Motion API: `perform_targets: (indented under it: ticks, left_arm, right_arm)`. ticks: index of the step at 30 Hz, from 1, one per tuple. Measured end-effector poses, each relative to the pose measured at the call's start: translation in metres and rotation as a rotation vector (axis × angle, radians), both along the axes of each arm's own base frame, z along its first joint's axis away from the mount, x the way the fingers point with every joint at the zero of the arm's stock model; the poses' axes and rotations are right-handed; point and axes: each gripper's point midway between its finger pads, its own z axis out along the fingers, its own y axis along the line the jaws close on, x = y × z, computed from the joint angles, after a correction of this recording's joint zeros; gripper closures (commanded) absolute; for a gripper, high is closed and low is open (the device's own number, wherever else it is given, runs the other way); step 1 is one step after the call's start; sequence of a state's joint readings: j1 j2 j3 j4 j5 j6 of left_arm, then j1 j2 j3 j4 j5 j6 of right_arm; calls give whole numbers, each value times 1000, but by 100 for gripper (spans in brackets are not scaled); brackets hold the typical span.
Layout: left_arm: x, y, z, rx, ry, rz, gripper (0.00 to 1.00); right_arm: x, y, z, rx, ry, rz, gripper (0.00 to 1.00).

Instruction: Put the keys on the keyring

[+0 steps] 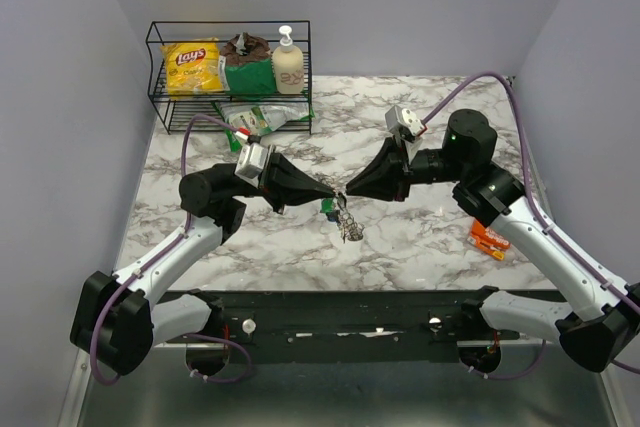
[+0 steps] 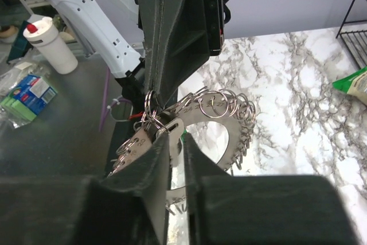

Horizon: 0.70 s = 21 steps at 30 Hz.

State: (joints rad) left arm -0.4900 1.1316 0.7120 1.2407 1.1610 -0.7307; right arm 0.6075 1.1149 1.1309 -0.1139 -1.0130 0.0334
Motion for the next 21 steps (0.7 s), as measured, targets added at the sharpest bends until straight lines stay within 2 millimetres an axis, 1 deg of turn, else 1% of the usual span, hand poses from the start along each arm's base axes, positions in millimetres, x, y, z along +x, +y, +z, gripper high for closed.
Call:
perform_targets:
  ticks: [4,6,7,8,11,14,21]
  left_arm:
    - [-1,0,1,-2,-3,-2,100]
    - [-1,0,0,-2,-4,-3,100]
    - [-1,0,0,-1,-3,-3,100]
    - [0,0,0,0,-3,-4,100]
    - [0,0,-1,2,1,-6,100]
    - [-1,0,-2,7,6,-10,100]
    - [-1,-1,-4,14,17,-17,100]
  right_arm:
    - [0,0,0,0,0,1,83]
    - [0,0,0,0,0,1,78]
    - [0,0,0,1,-1,1,76]
    - [0,0,1,1,-1,0,69]
    - [-1,-1,2,4,-8,-7,55]
    - [-1,-3,5,10,-19,-13,52]
    - [-2,-2,4,8,-16,-2,52]
